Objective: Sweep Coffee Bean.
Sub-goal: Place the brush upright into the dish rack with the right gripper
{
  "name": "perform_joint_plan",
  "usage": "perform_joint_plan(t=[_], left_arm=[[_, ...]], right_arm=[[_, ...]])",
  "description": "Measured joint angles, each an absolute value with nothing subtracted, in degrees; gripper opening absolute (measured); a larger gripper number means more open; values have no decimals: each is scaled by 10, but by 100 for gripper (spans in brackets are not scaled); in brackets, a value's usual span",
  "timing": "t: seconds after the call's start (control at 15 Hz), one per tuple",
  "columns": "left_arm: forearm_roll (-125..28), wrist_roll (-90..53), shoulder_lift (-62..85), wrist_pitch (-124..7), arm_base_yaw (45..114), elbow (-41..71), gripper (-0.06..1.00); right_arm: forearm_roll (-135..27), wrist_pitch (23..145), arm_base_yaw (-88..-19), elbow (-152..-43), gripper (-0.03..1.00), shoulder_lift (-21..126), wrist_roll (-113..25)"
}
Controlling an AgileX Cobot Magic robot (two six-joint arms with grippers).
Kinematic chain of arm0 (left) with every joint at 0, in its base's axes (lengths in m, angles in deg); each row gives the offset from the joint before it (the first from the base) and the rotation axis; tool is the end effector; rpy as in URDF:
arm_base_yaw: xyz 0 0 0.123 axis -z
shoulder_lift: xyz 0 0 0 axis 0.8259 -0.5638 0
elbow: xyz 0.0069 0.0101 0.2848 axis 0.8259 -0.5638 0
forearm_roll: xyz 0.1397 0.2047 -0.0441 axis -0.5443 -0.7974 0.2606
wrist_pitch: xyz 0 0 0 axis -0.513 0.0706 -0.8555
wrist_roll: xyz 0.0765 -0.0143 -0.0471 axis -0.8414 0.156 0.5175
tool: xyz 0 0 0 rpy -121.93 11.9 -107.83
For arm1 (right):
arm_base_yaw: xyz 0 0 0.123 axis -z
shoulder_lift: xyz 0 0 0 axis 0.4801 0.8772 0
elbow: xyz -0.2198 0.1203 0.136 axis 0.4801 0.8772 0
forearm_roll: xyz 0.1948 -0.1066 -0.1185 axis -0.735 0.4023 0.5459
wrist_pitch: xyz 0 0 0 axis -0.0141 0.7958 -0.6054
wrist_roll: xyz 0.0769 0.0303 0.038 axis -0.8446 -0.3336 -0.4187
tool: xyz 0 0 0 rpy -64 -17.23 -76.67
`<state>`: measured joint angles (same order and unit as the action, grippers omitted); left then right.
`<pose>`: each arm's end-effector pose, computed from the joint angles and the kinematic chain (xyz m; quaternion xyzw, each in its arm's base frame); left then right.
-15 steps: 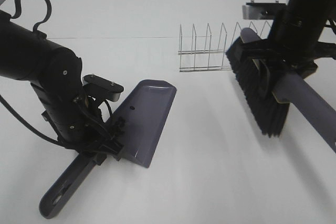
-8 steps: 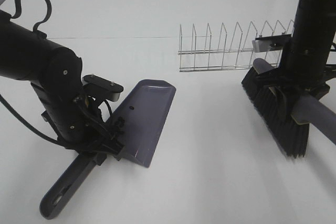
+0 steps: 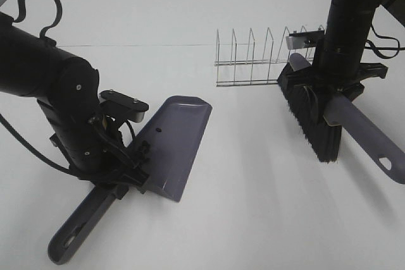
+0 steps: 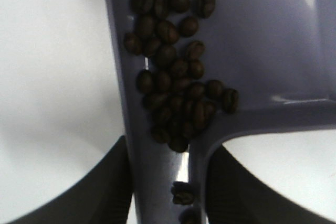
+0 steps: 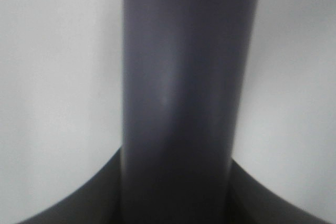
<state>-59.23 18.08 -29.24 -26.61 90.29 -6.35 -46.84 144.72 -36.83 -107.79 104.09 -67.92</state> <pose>0.2714 -0.1907 0.0947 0.2531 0.9667 -0.0265 0.0264 0.4035 0.0586 0.1392 0.0626 -0.9949 0.0015 0.0791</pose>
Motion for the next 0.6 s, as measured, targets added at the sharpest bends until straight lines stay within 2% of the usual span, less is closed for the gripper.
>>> perform_joint_plan(t=[0.33,0.6], left_arm=[[-592,181,-292,-261,903,-63,33],[-592,181,-292,-259,903,-63,33]], right_arm=[[-468,1457,-365,-1139,29,1074,-699],[-480,1459,-336,-1168,29,1076,-694]])
